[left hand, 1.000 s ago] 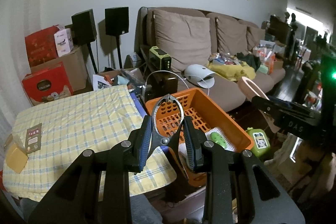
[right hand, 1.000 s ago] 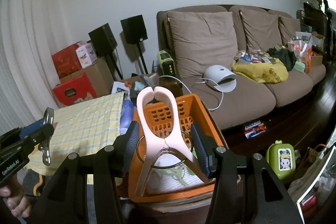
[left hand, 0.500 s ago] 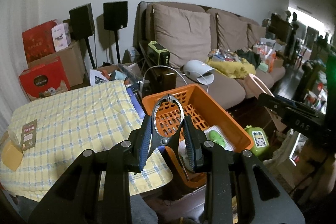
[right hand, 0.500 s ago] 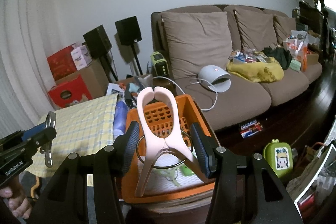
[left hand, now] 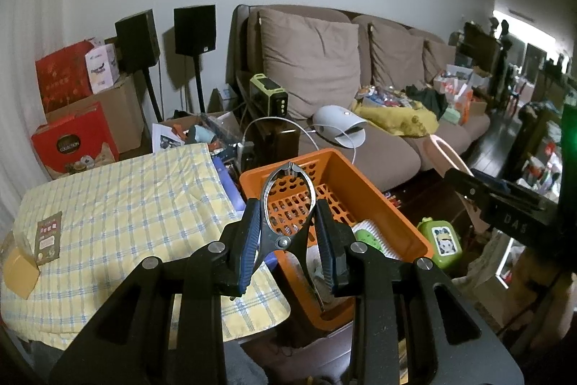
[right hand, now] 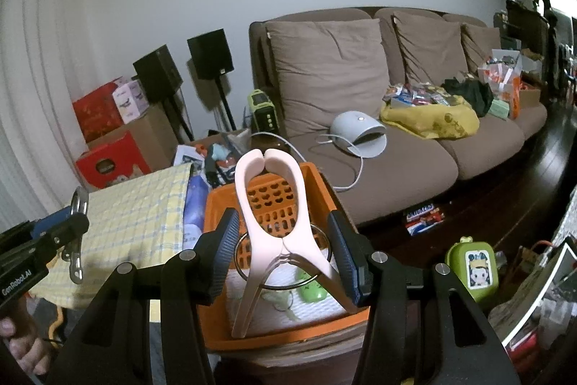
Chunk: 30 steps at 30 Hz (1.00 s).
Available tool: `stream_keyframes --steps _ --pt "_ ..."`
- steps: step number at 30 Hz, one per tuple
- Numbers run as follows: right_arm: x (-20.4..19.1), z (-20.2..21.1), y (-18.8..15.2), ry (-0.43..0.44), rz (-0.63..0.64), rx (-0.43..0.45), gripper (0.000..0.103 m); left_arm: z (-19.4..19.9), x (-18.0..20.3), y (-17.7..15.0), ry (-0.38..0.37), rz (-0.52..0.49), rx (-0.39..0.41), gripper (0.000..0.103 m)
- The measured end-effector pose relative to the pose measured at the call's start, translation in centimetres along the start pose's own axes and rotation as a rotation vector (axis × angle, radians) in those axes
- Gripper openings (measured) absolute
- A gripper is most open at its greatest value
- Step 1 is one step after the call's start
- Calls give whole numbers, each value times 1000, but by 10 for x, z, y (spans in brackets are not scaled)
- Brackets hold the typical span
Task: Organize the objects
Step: 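Move both held clips over the orange basket with both tools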
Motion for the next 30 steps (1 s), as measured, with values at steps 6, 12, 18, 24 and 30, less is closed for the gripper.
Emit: stream_keyframes --steps 6,12,18,24,30 --pt "2 -3 -1 -7 0 -8 52 1 8 1 33 -31 23 28" --pt "2 -7 -2 -5 4 -16 52 1 13 1 26 -37 27 28" --pt "1 -7 -2 -6 2 -18 52 -6 14 -1 22 -35 14 28" --pt "8 -11 -4 -11 -16 -26 52 -14 13 -1 43 -21 -3 28" --pt "14 -13 -5 -13 -27 -30 52 -24 14 -8 36 -15 -22 28"
Point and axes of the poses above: each gripper's, at about its wrist camera, not at the fingertips, and z roughly against the way its jaws point, x to its right, y to its top, the point moved 1 cm from there along -z, roughly the way its jaws point
